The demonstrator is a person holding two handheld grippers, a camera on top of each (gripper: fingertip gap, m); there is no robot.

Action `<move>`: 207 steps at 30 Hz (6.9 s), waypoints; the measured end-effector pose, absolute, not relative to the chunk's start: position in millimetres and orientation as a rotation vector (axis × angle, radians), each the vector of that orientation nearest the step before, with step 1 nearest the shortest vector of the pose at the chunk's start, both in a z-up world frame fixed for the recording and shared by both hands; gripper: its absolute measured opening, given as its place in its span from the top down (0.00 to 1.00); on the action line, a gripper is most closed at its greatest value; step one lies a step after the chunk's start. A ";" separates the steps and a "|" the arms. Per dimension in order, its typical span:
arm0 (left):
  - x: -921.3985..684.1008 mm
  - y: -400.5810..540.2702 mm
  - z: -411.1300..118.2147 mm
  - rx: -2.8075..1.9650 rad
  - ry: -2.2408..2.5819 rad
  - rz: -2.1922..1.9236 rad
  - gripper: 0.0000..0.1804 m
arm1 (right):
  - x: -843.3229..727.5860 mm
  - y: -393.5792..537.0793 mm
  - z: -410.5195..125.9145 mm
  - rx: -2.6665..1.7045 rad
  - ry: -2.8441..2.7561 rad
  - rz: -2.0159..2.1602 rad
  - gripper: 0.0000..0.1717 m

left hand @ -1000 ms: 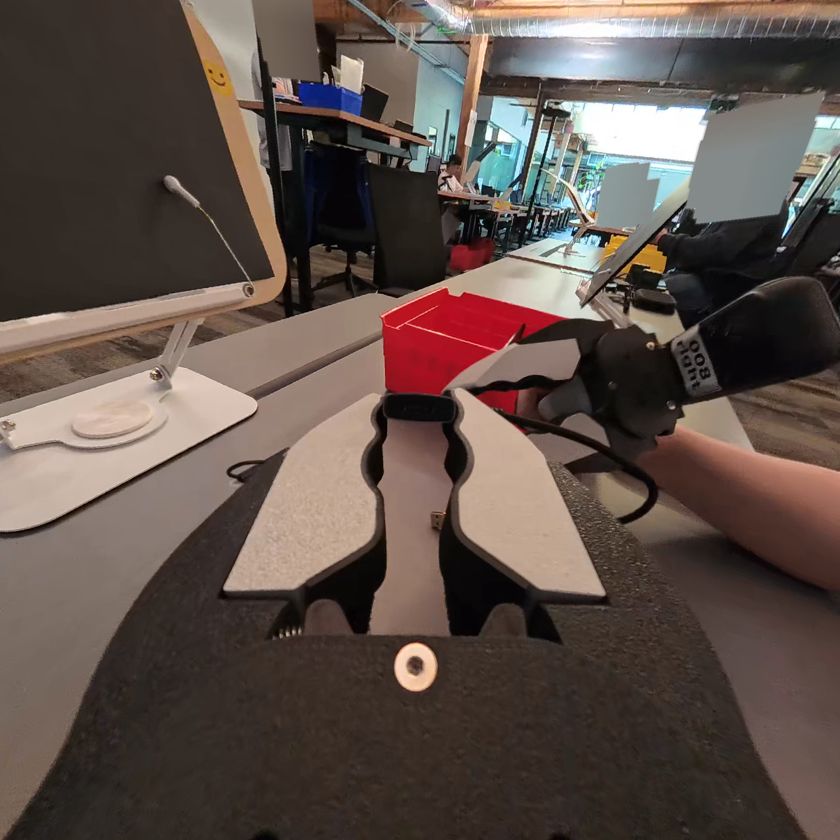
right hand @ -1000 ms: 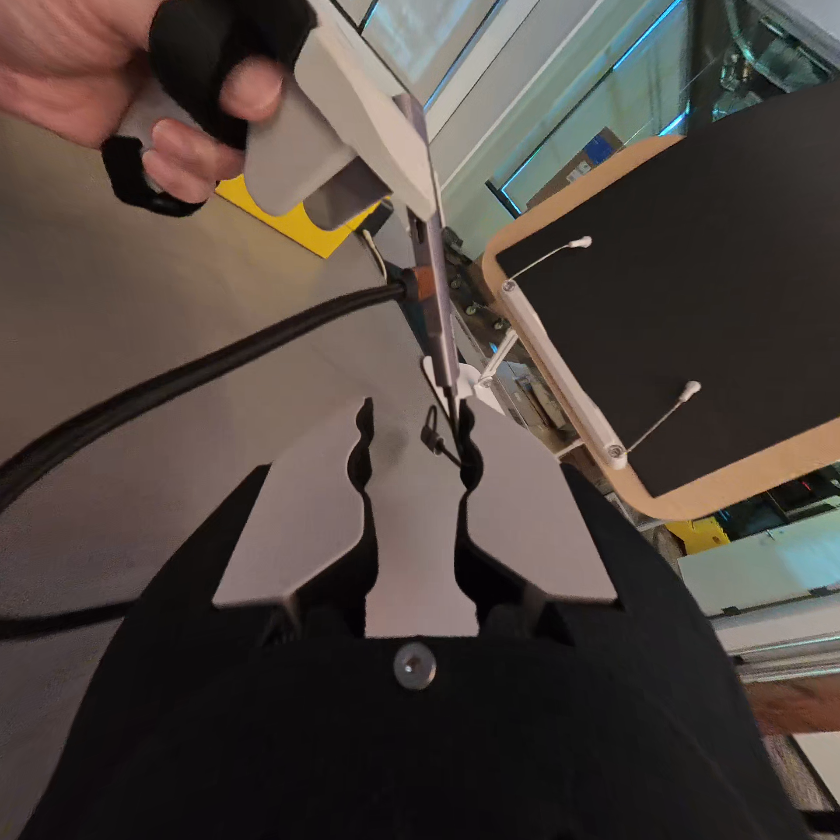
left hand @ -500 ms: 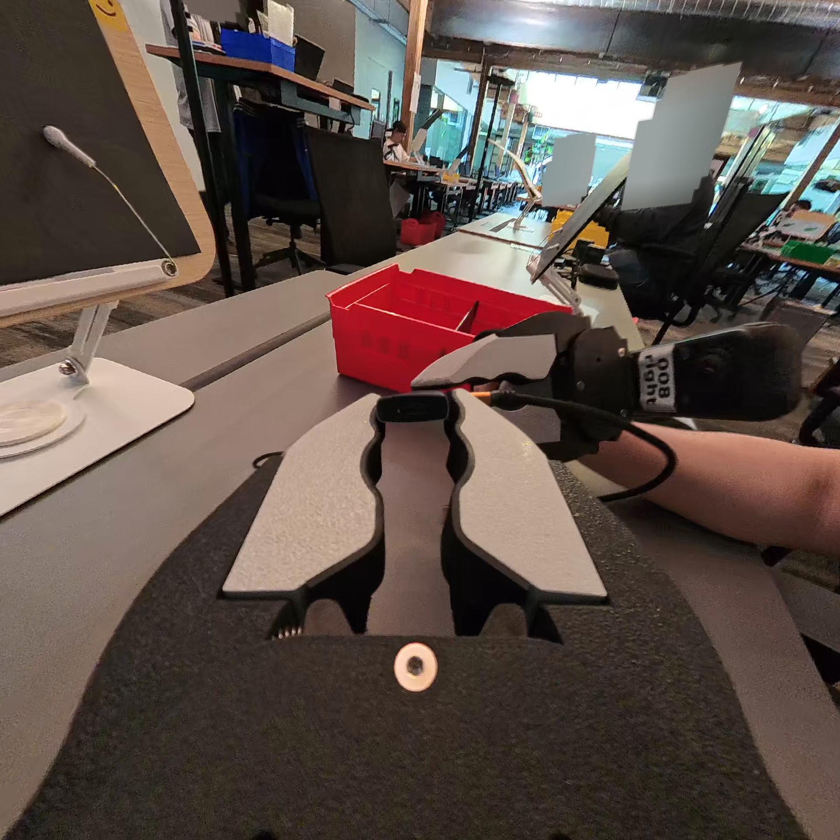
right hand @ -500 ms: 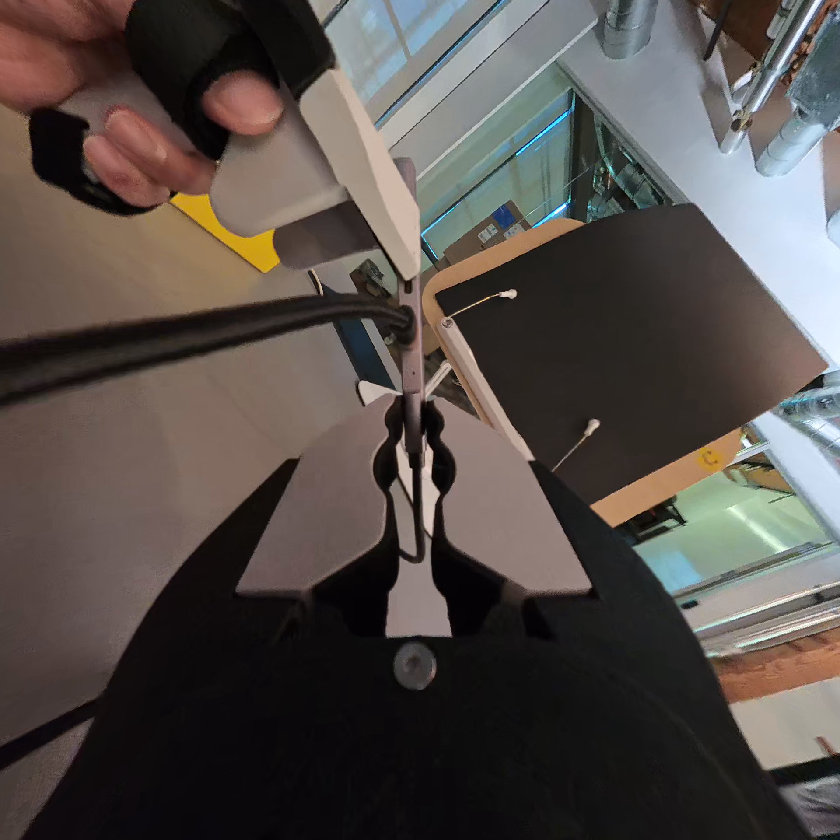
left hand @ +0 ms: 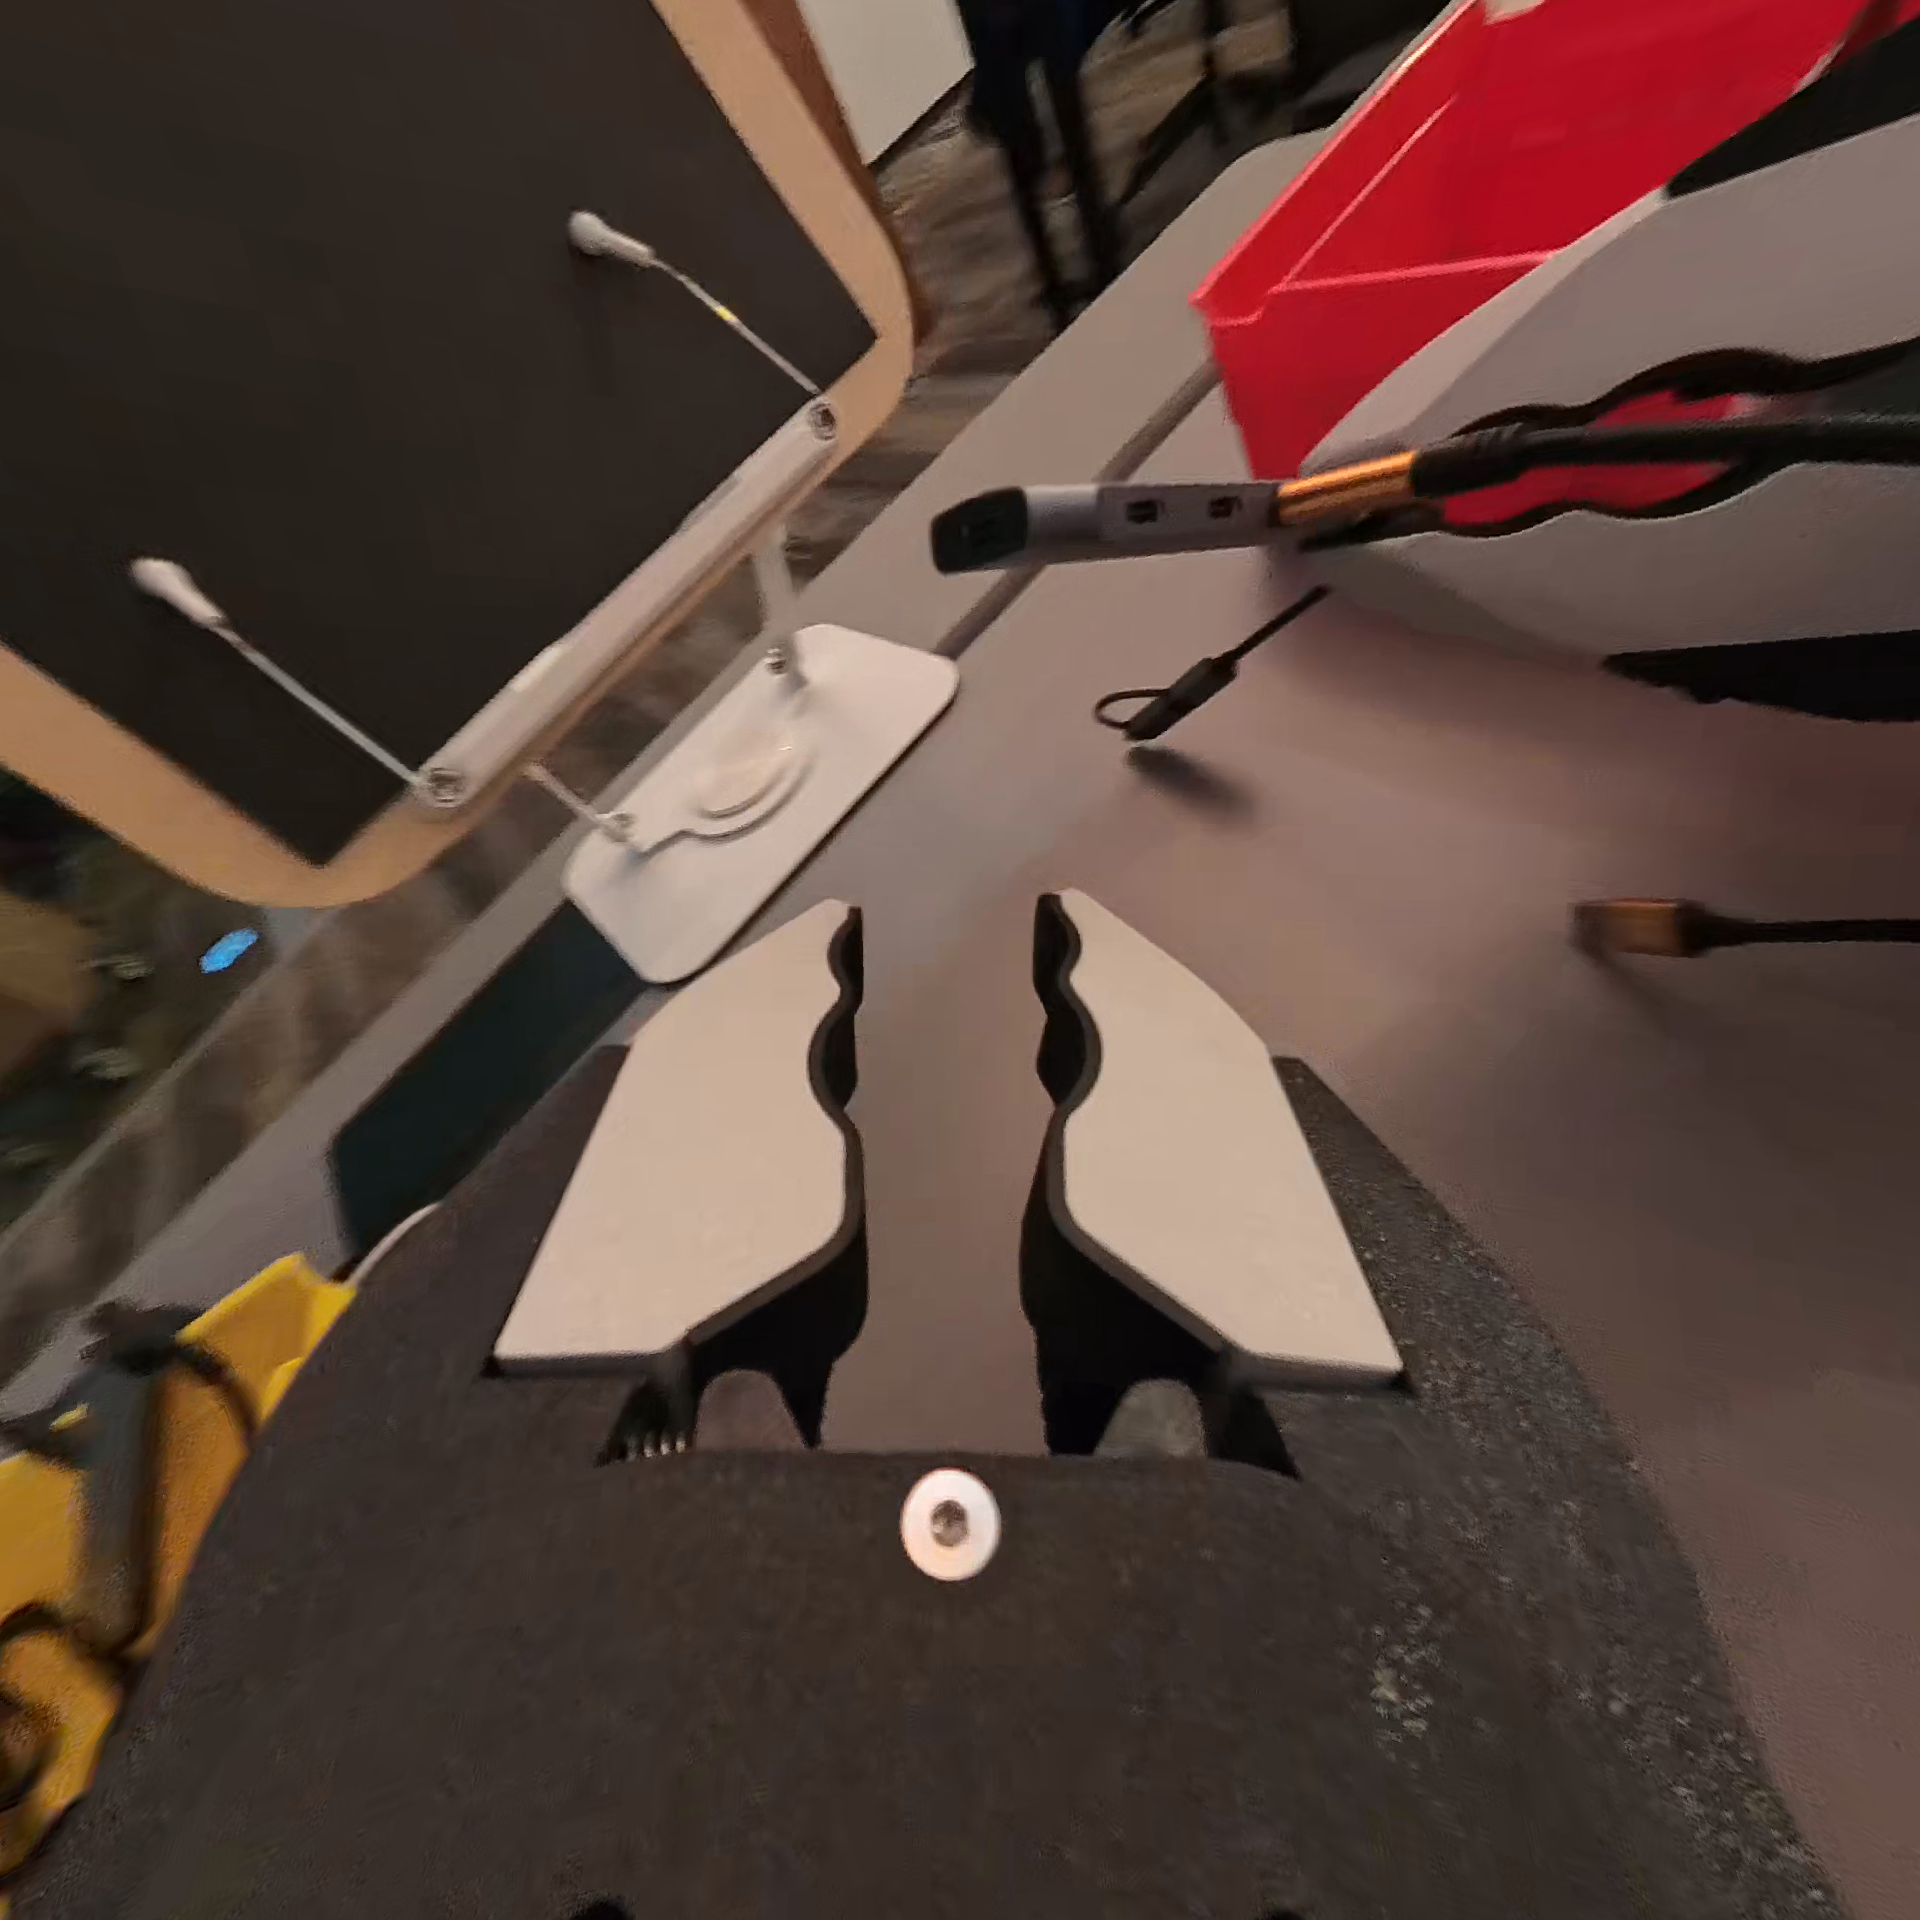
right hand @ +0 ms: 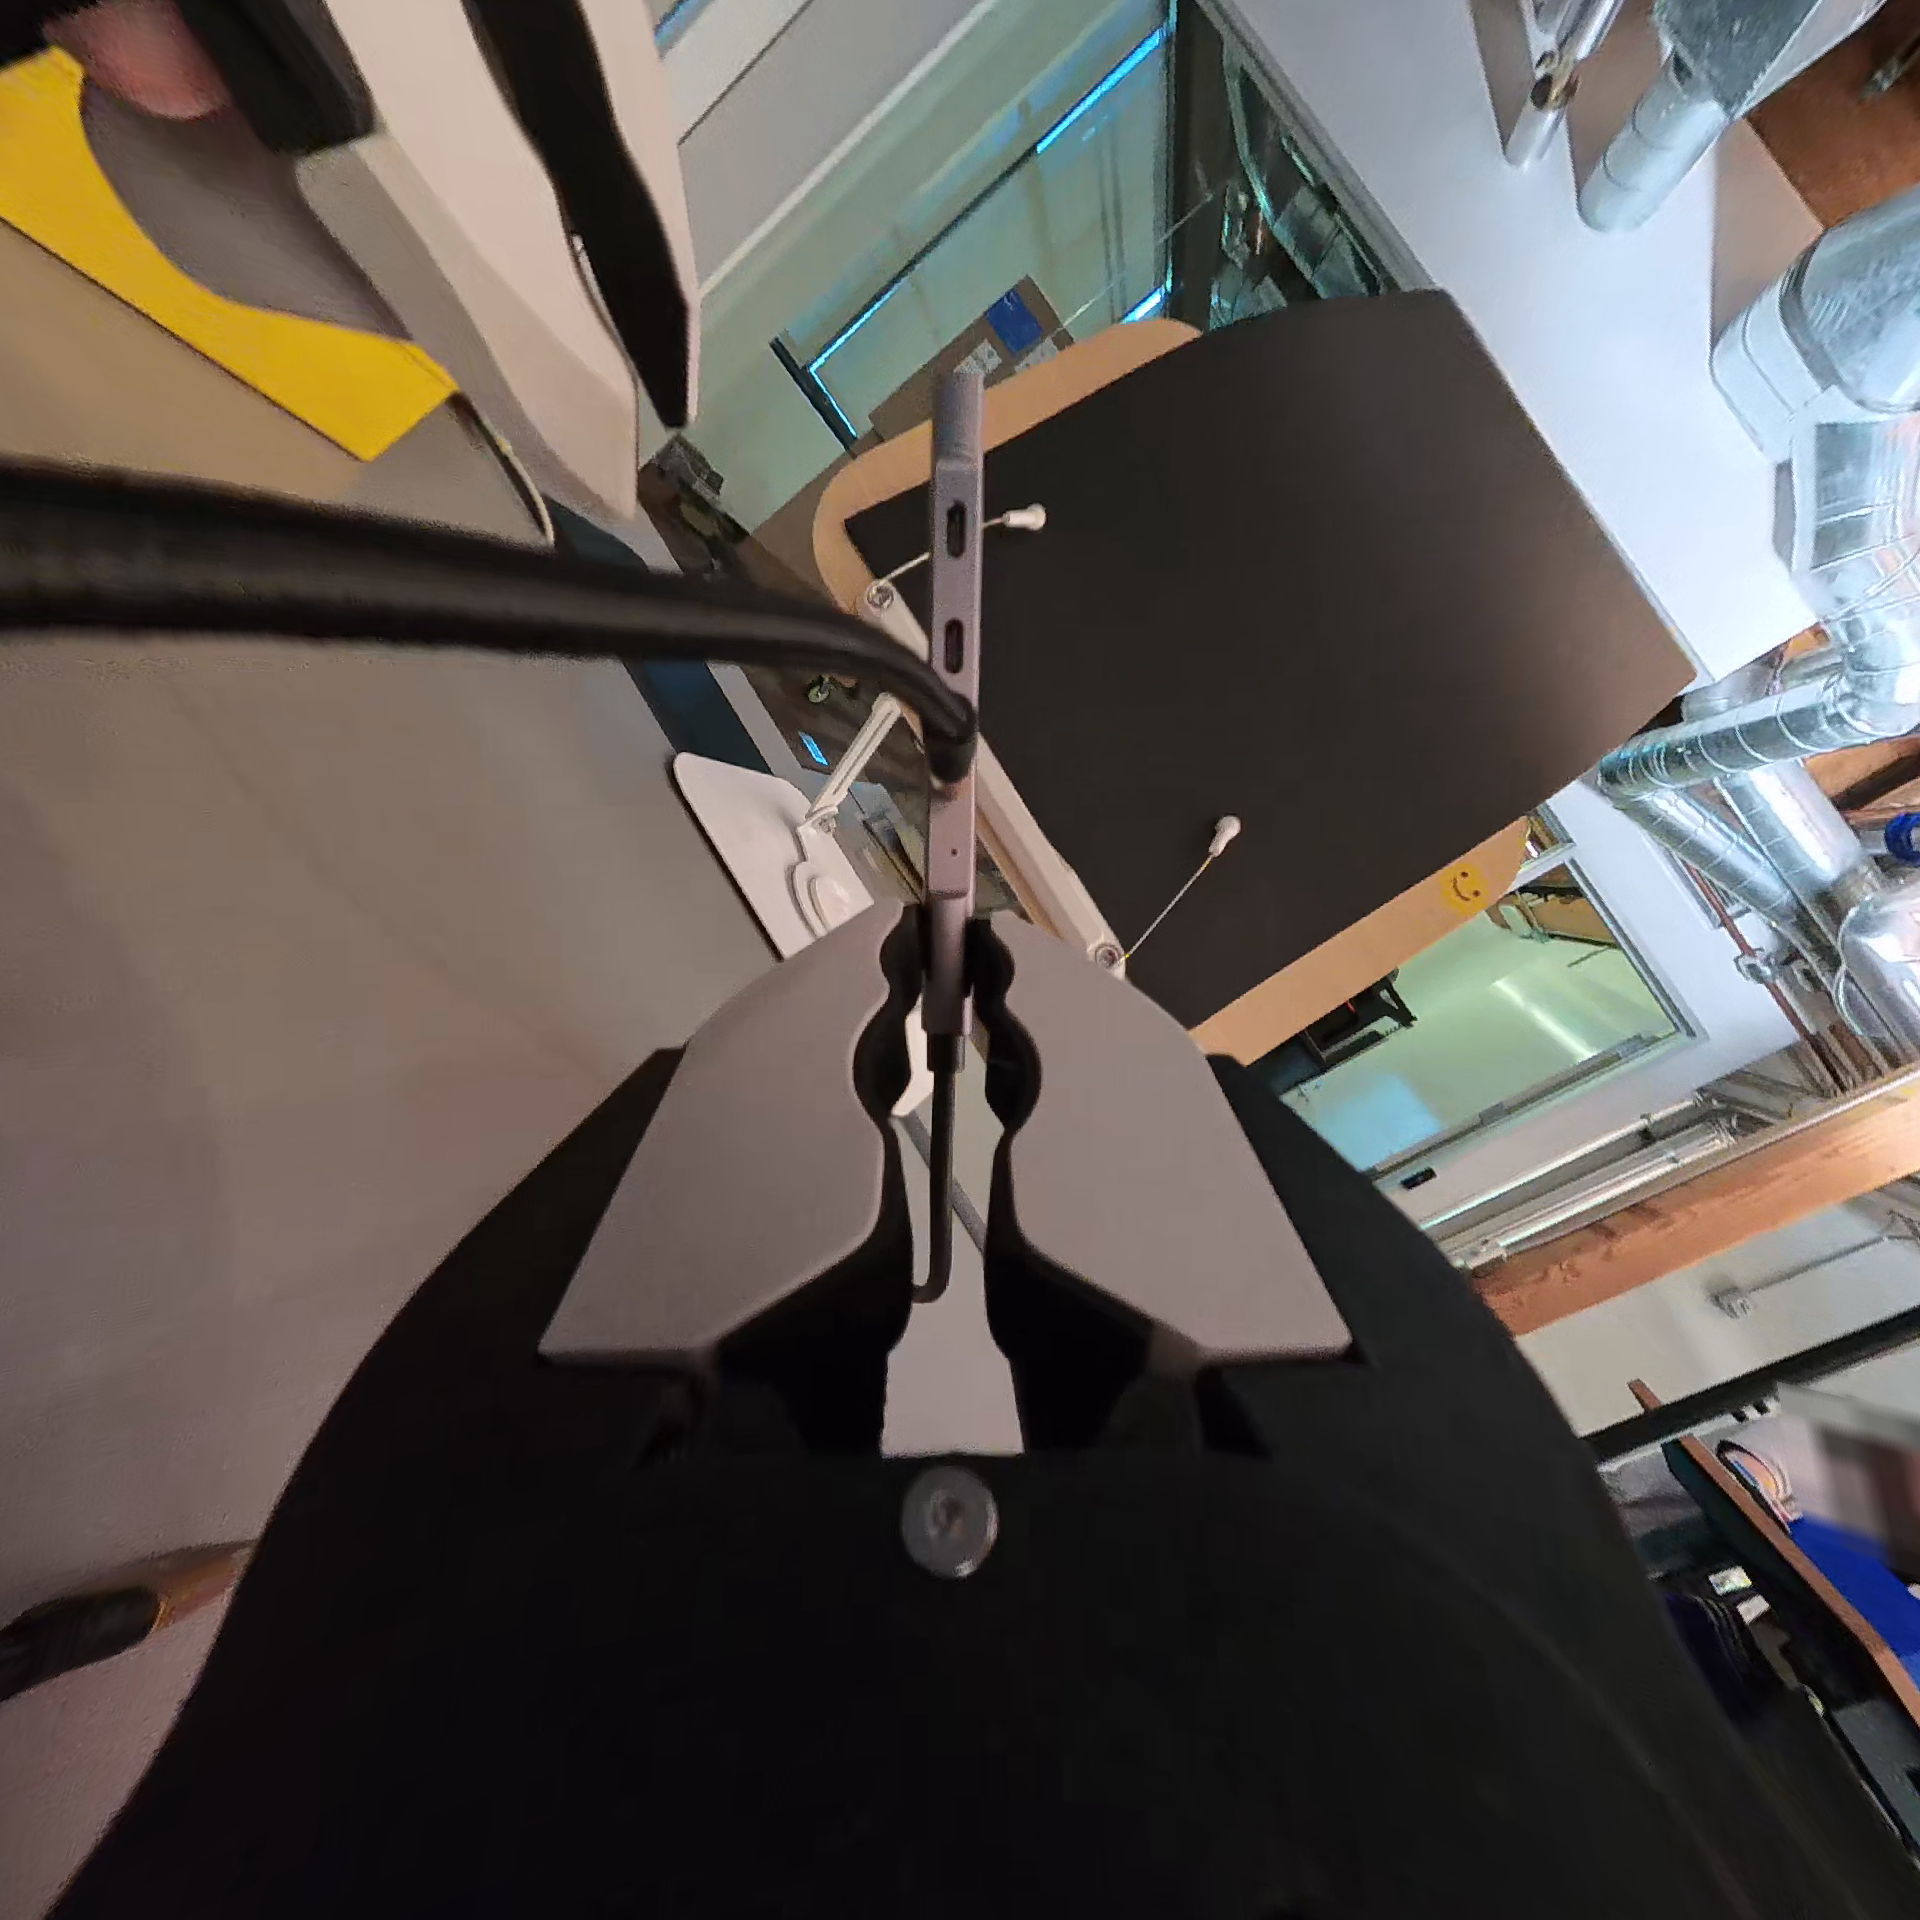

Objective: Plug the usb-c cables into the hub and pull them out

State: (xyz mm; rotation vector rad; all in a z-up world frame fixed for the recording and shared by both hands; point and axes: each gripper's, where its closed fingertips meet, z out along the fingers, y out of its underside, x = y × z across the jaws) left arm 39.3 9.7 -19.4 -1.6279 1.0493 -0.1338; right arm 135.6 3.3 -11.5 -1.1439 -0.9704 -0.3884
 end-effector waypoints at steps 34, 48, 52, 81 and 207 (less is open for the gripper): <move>25.8 18.8 -38.3 -1.617 1.059 0.390 0.85 | 146.3 15.3 -26.3 -1.202 -0.964 -0.414 0.95; 48.7 0.0 -23.9 -1.670 0.851 -0.416 0.81 | 147.6 13.1 -24.4 -1.184 -0.980 -0.446 0.95; 46.6 -21.0 8.9 -1.548 0.703 -1.039 0.70 | 141.0 7.5 -22.5 -1.126 -1.033 -0.494 0.95; 62.9 -37.2 -43.3 -1.666 1.043 -0.990 0.85 | 96.1 -24.5 -44.6 -0.849 -1.340 -0.523 0.95; 84.0 -50.9 -28.5 -1.515 1.125 -0.893 0.85 | 106.3 -23.5 -14.0 -0.723 -1.192 -0.750 0.94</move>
